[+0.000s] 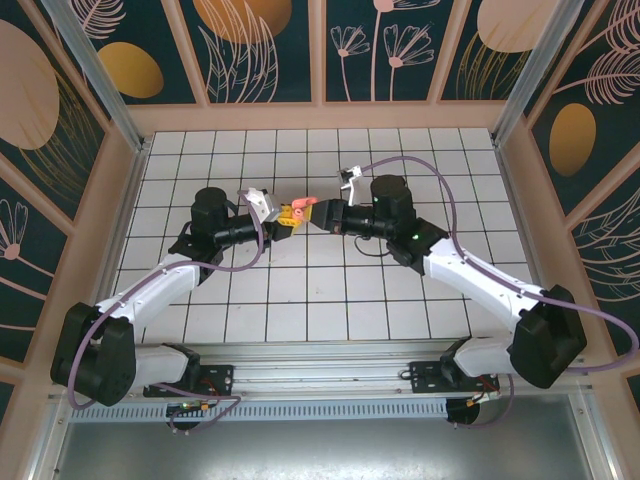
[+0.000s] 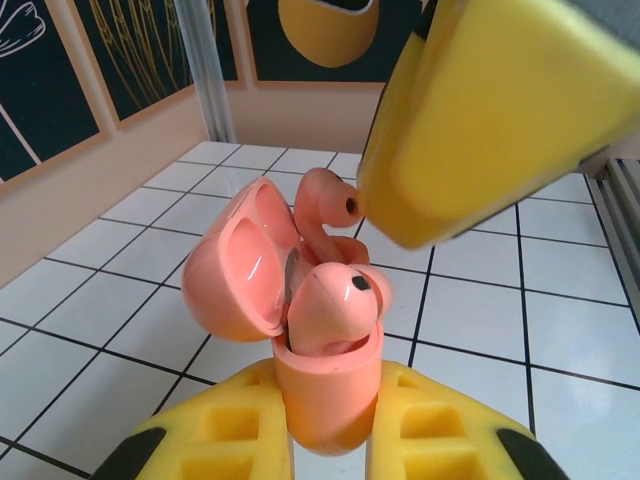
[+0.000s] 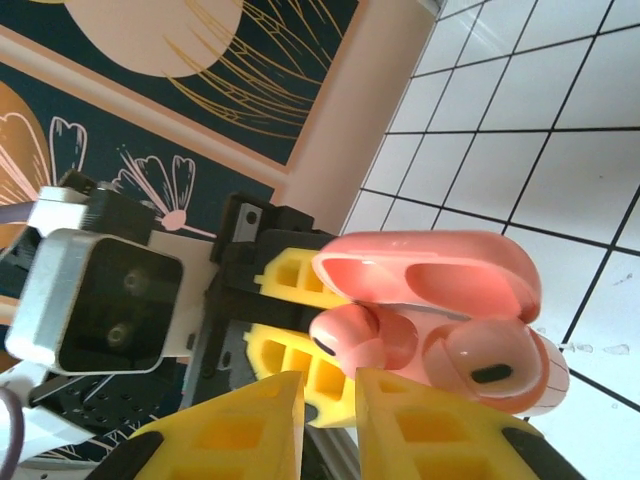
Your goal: Insert the wireless bluetooth earbuds into the charging case
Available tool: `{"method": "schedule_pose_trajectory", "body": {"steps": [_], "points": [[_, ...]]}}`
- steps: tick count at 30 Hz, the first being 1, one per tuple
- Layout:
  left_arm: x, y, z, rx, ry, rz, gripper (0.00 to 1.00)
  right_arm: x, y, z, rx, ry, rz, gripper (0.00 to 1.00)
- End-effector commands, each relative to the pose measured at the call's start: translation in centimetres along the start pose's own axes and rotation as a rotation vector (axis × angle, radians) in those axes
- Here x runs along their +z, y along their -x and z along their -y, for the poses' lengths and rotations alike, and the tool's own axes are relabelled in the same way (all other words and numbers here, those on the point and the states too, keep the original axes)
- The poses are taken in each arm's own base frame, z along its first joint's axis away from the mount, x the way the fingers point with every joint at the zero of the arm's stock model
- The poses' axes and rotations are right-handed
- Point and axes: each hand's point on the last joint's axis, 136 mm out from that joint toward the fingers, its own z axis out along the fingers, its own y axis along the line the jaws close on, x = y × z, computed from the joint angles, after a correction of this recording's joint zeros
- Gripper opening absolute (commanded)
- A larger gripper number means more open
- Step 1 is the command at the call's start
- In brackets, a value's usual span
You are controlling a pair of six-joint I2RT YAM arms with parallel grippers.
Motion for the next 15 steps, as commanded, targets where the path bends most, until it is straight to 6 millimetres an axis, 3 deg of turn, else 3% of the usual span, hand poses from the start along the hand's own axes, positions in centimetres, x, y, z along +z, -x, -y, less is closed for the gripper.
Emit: {"method": "schedule_pose_trajectory", "body": {"steps": [1,6,15], "points": [[-0.2,1.2,0.7,0.031,-0.027,0.029,0.08,-1.6,1.6,-3.0,-0.077,0.080,0.067,0.22],[-0.1,1.2,0.6,0.029,-0.028,0.029,0.08,-0.9,0.6,-4.3,-0.103,0.110,0.017,0.19],[-0.2,1.2,0.7,0.027,-0.028,0.030,0.08,1.2,0.0,-3.7,-0.102,0.080,-0.036,0.17]]}}
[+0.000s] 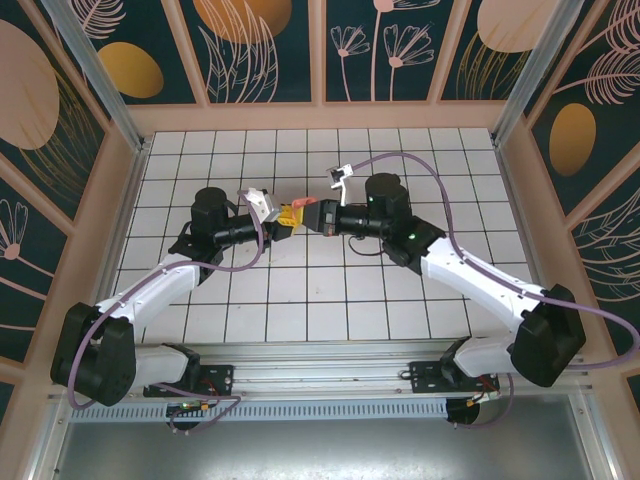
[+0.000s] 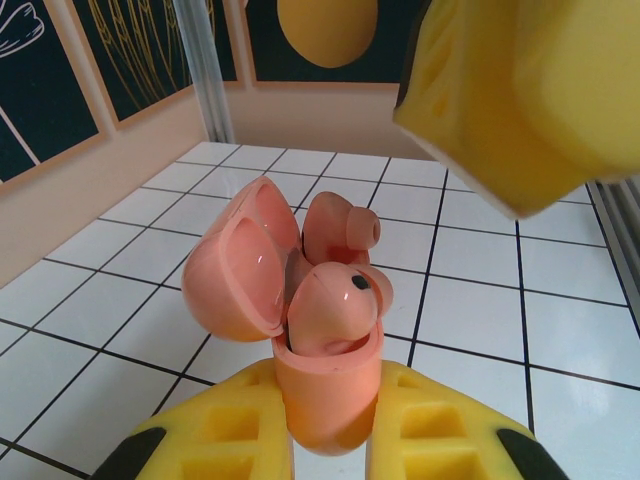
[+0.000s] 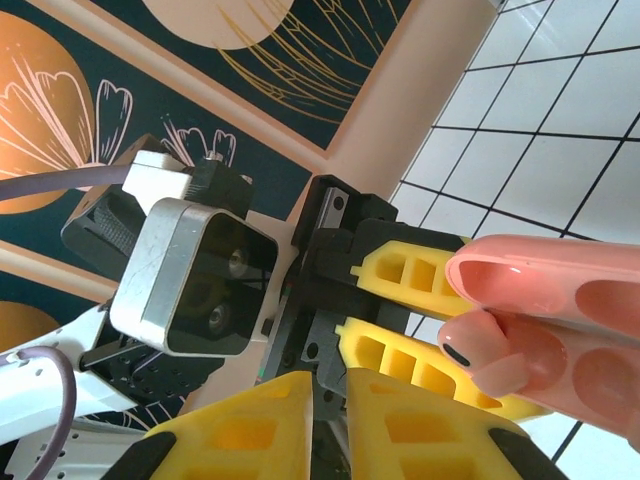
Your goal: Insert the wireless bluetooth earbuds into the charging case
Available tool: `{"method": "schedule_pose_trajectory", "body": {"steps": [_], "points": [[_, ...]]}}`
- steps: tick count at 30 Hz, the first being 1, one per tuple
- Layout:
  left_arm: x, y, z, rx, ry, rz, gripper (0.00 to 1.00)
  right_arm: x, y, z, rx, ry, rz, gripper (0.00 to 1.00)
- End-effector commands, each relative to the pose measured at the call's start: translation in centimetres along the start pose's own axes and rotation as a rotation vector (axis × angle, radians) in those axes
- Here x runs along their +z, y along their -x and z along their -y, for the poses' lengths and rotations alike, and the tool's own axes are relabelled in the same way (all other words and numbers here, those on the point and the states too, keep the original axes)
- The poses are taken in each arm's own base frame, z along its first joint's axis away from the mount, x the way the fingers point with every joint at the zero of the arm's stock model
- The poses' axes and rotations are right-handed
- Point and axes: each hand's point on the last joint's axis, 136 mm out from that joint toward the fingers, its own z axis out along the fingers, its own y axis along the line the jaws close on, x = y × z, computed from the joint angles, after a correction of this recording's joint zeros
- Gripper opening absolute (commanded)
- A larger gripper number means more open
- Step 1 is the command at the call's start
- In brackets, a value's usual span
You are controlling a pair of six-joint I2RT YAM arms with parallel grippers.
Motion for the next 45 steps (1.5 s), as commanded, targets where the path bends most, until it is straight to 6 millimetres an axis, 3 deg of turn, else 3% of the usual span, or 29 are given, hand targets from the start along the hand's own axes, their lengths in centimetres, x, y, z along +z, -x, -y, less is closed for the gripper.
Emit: {"method": "schedule_pose_trajectory", "body": {"steps": [1,11,22,29,40,45], "points": [[-0.2,1.3,0.7,0.030,-0.028,0.032,0.08,0.4,0.9,-0.6,-0.034,-0.002,0.007,0.17],[-0.3,1.6,0.9,0.033,-0.036,0.039,0.08,0.8,1.7,1.6,-0.004,-0.094,0.028,0.17],[-0.4,1.7,0.9,0.037,-0.037,0.040,0.08,0.3,2.5,2.5,0.014,-0.130,0.065,0.18],[-0.4,1.7,0.9,0.039,-0.033,0.039,0.08,0.6,2.6,1.1,-0.006,-0.063,0.049,0.22],[-0.2,1.4,0.6,0.029,-0.025,0.030,0.08,-1.3,3.5,-3.2,-0.101,0.064,0.086,0.28],[-0.2,1.3,0.6,0.027,-0.025,0.030,0.08,-2.2,3.6,-3.2,-0.108,0.050,0.091,0.28]]}}
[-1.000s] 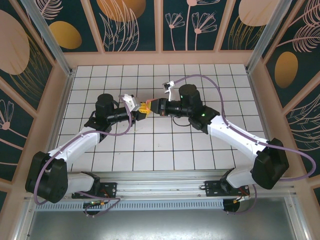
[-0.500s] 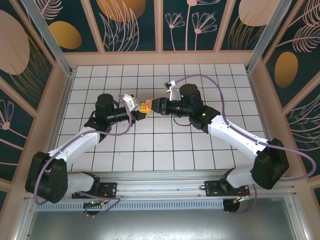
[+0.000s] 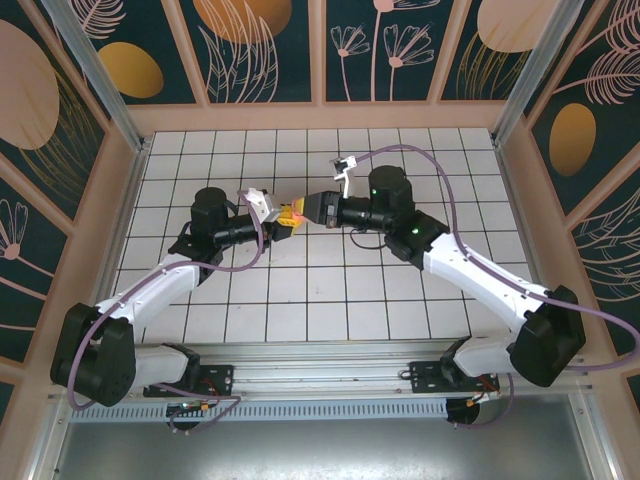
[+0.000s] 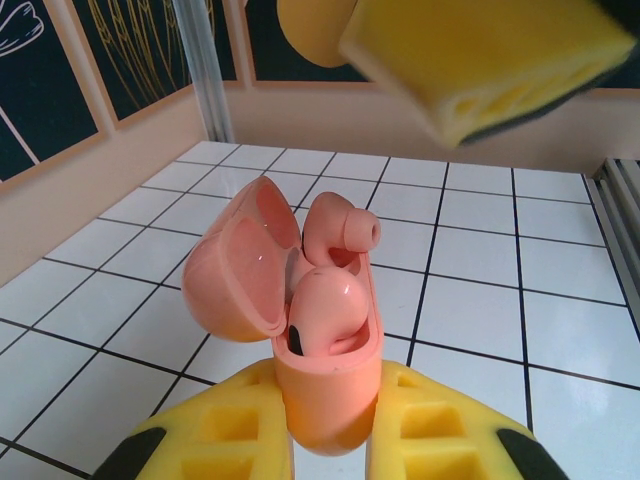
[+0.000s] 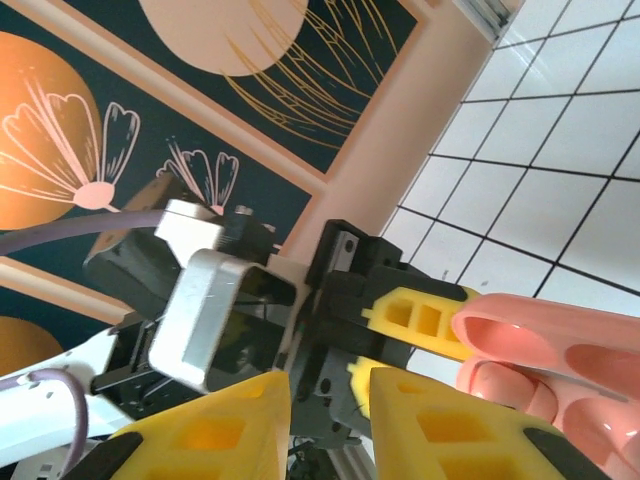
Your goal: Insert the wireless bluetooth earbuds into the charging case
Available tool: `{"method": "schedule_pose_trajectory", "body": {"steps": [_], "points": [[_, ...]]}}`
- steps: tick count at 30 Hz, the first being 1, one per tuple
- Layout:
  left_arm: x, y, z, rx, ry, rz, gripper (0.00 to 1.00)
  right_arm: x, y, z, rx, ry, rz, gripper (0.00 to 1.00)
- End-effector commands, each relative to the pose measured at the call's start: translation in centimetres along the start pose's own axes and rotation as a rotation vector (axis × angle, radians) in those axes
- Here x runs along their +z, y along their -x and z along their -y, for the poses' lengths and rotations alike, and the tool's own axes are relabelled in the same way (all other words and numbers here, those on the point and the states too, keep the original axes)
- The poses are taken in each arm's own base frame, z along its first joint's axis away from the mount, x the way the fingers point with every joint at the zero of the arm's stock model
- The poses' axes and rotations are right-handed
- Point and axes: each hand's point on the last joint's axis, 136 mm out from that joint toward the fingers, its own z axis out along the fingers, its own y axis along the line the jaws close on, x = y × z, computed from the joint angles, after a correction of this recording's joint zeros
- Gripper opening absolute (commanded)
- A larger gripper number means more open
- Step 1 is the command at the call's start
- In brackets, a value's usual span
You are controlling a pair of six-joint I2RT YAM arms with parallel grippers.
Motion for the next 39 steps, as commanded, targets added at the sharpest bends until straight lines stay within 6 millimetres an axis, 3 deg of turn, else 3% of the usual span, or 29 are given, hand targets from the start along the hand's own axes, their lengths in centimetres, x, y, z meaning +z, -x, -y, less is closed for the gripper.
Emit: {"method": "schedule_pose_trajectory", "body": {"steps": [1,11,16,39], "points": [[-0.2,1.4,0.6,0.029,-0.025,0.032,0.08,-1.6,1.7,-2.0,-0.067,0.041,0.050,0.28],[-0.3,1.6,0.8,0.027,-0.032,0.040,0.08,-4.4,0.4,2.0,0.004,-0.093,0.081,0.23],[-0.3,1.8,0.9,0.028,-0.036,0.047,0.08,-4.4,-0.3,3.7,0.038,-0.123,0.074,0.20],[-0.4,2.3,1.0,0.029,-0.044,0.058,0.08,-1.4,-0.5,3.6,0.049,-0.055,0.030,0.16]]}}
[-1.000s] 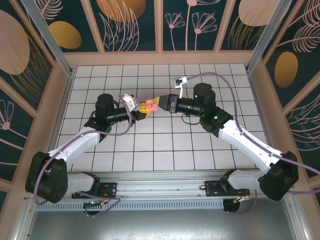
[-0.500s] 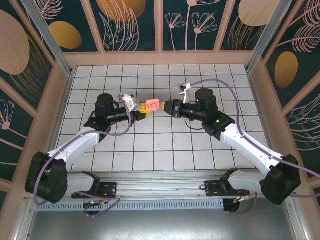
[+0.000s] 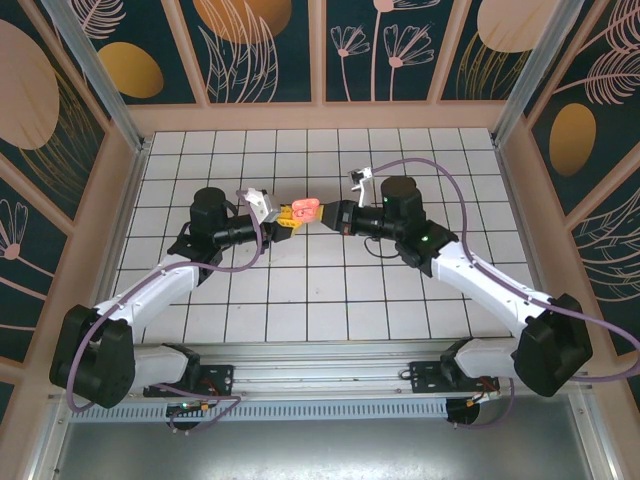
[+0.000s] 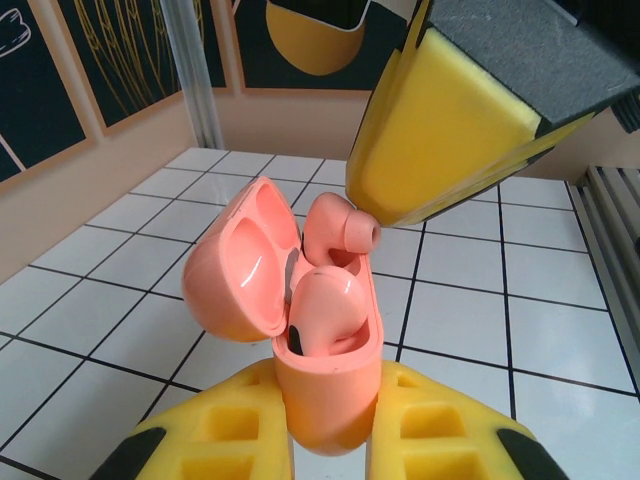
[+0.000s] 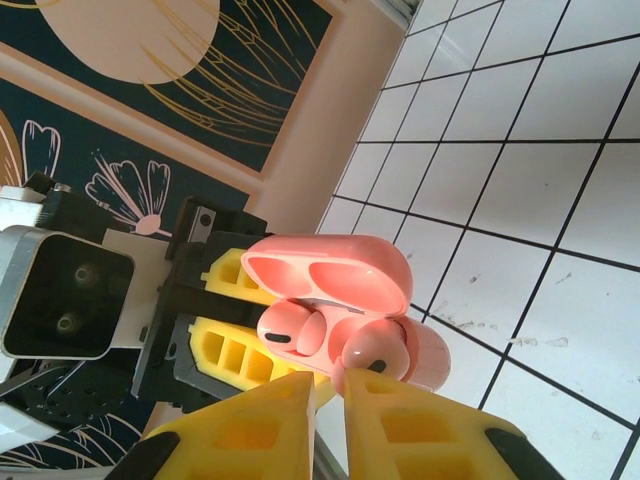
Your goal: Insert the wireless bluetooth earbuds into the charging case
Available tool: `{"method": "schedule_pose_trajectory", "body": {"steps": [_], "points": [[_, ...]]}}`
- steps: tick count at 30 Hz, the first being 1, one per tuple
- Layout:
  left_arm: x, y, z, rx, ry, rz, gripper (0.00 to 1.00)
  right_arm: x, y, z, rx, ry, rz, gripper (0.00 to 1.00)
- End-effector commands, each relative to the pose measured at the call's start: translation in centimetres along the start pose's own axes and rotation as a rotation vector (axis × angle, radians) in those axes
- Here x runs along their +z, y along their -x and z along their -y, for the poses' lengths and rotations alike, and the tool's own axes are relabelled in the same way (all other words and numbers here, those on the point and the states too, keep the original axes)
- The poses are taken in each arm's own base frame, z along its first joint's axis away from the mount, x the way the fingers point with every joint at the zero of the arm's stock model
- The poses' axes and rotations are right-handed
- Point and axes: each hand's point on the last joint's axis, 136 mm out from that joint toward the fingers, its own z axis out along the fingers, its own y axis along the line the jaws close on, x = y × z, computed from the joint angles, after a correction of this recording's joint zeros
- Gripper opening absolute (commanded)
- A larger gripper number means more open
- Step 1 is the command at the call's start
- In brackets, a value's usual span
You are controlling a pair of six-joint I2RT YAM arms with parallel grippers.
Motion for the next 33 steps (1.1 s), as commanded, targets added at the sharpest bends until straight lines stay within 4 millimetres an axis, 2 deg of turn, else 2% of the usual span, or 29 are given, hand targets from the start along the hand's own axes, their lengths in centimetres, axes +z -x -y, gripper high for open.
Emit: {"method": "schedule_pose_trajectory", "body": {"steps": [1,12,20,29,33], "points": [[-0.2,1.9,0.6,0.036,-0.022,0.045,0.08,0.3,1.1,-2.0,-0.025,0.065,0.028,0.16],[-0.3,2.0,0.7,0.039,-0.025,0.046,0.08,1.1,1.4,-2.6,-0.036,0.075,0.030,0.16],[-0.3,2.3,0.7,0.043,-0.025,0.050,0.08,1.0,1.4,-2.3,-0.022,0.052,0.037,0.25],[-0.4,2.3,0.8,0.044,-0.030,0.052,0.08,1.6,1.0,-2.2,-0.011,0.058,0.020,0.27],[-0.4,2.2,0.7,0.042,-0.024,0.045,0.08,1.0,1.0,-3.3,-0.031,0.085,0.025,0.28]]}}
